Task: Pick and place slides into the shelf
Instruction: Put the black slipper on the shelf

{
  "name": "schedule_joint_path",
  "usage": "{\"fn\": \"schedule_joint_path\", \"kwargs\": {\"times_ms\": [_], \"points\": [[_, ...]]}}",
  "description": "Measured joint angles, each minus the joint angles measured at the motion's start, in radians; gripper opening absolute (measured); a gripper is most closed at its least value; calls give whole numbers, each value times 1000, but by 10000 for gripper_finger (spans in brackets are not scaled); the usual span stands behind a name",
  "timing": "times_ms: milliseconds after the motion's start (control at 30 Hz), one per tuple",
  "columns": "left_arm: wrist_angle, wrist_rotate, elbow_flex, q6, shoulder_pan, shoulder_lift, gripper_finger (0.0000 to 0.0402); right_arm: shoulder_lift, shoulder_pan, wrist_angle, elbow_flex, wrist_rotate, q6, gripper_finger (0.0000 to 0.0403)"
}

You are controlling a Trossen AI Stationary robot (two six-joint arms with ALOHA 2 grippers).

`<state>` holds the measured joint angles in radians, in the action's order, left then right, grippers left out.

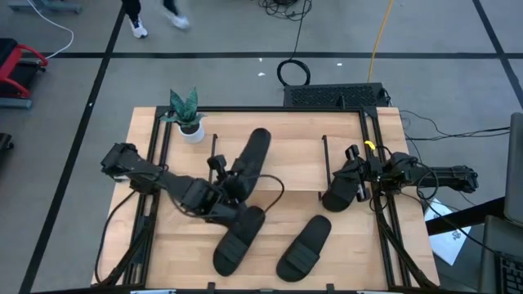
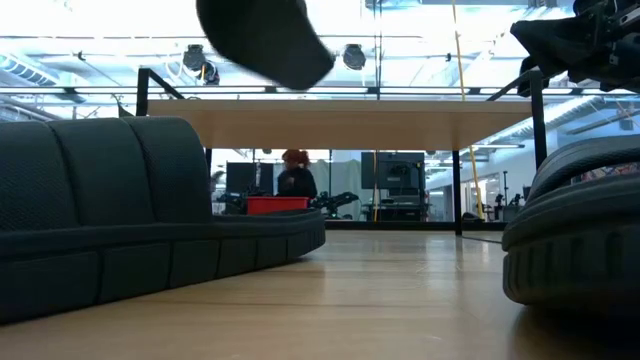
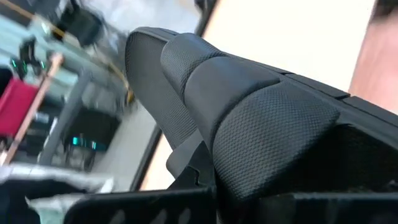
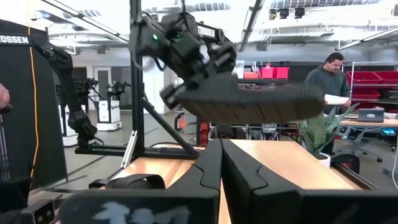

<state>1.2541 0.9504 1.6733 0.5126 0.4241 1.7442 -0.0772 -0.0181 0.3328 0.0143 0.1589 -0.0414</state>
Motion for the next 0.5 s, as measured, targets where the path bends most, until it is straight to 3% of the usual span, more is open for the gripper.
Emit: {"fn": "schedule_joint_path", "kwargs": {"times_ms": [167,500], "points": [[47,-82,0,9,-39,47,0,0,0,0,0,0,0,0],[178,-91,-1,129,-87,99,0,0,0,-1,0,-1,0,0]]}}
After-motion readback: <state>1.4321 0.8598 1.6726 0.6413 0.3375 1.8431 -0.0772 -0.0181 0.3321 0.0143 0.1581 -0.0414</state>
